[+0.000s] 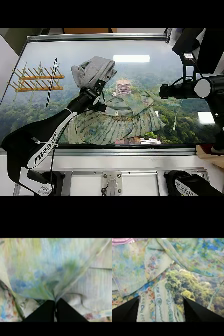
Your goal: Fold the clothes and pants, and hang the long-sleeved shirts on hangers.
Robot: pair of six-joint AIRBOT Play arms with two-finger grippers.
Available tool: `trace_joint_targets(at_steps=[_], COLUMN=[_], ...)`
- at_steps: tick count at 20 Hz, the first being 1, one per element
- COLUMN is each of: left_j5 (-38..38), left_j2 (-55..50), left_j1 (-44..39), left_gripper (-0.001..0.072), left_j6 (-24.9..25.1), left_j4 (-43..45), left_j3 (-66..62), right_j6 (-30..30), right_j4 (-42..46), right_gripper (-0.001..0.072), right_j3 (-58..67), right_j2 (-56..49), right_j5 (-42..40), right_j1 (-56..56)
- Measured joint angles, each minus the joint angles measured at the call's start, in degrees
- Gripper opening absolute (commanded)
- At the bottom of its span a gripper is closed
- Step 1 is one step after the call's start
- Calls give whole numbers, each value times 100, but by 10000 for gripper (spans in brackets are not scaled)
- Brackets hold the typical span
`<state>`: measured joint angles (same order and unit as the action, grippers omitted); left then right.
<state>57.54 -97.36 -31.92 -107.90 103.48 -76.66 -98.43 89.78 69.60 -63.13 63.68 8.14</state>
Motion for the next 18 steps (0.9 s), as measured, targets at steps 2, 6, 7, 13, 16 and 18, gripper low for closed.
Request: trace_joint_targets(at_steps=[2,6,7,13,16,18], left_j5=[31,2,-20,-11,26,96], left_j2=[33,431,579,1329,1552,1622], left_j1=[0,0,0,-105,-144,-155], left_gripper=[16,16,16,15,16,16], left_j6=[-15,-15,-15,-15,-15,-15], left_j4=[-22,-179,-210,-326,-417,-435], left_j3=[-4,-13,-13,-13,-13,-13], right_j6=[0,-4,-52,-1128,-1858,-2288], right_j4=[-9,-42,-44,160,269,310], right_gripper=[582,582,582,582,582,581], right_j3=[-7,-11,-11,-9,-11,-11], right_j2=[0,-13,-37,-811,-1456,-1832], right_j5=[0,2,4,81,-109,-227], right_j1=[2,136,236,1309,1803,1980])
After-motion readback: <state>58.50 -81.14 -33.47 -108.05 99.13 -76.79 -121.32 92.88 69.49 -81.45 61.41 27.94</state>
